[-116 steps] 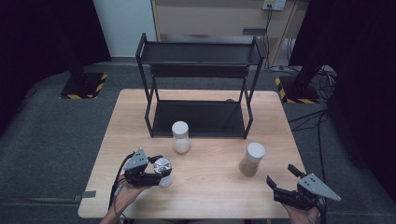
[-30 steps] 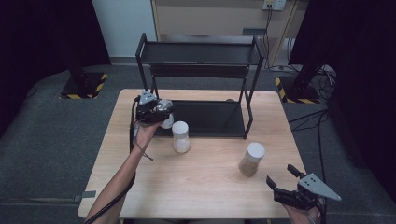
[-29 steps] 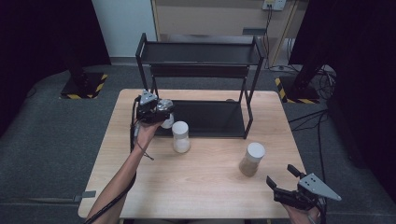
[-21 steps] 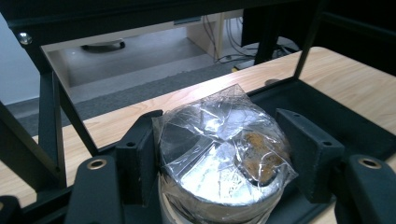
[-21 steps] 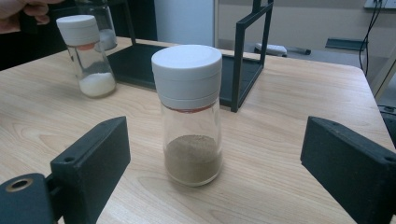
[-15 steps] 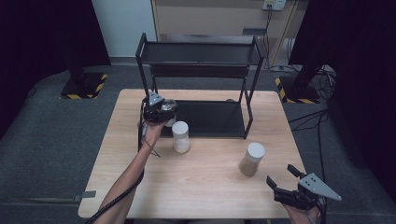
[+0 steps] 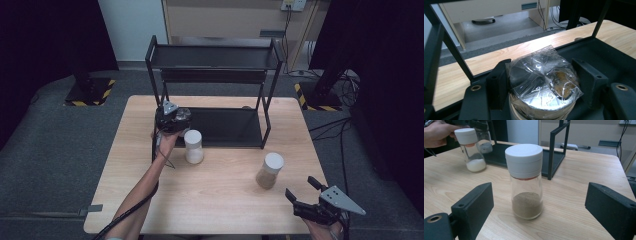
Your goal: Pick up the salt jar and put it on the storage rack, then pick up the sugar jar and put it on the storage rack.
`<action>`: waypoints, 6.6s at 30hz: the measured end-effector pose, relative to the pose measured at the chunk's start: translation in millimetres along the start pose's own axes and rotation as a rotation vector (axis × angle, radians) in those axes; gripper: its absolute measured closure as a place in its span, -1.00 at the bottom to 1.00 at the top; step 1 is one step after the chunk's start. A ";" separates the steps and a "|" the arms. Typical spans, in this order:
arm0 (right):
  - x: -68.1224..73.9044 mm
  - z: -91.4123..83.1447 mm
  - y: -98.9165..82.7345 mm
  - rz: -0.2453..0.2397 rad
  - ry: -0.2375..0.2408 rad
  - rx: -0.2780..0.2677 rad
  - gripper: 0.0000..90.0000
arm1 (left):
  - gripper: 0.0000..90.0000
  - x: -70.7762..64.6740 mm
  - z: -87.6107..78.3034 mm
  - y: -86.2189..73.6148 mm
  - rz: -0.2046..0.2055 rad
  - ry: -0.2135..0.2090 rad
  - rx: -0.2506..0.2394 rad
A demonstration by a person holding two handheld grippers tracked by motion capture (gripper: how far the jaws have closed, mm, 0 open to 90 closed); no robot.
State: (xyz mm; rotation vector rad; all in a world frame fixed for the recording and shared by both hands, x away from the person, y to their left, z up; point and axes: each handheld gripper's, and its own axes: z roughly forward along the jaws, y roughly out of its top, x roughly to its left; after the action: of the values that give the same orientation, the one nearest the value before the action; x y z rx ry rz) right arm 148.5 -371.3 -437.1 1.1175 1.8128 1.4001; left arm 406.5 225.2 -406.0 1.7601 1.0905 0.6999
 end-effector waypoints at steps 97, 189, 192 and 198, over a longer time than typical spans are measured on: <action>2.0 -0.2 1.1 -0.009 0.005 0.001 -0.82 | -0.99 32.2 -189.9 -12.9 0.050 -0.330 -0.169; 5.1 10.3 25.7 -0.002 0.082 0.000 -0.83 | -0.98 57.6 -231.8 -158.4 -0.022 -0.274 -0.072; 5.8 14.5 31.4 -0.009 0.098 0.000 -0.83 | -0.98 57.3 -231.2 -158.0 -0.022 -0.273 -0.068; 10.3 31.1 51.6 -0.034 0.142 0.007 -0.83 | -0.98 57.2 -230.8 -157.9 -0.024 -0.271 -0.066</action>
State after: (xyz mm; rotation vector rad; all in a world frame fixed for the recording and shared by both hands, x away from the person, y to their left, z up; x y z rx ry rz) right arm 183.3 -342.7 -395.7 1.0080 1.9281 1.4869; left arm 185.3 399.1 -453.9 1.7244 0.8923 0.4604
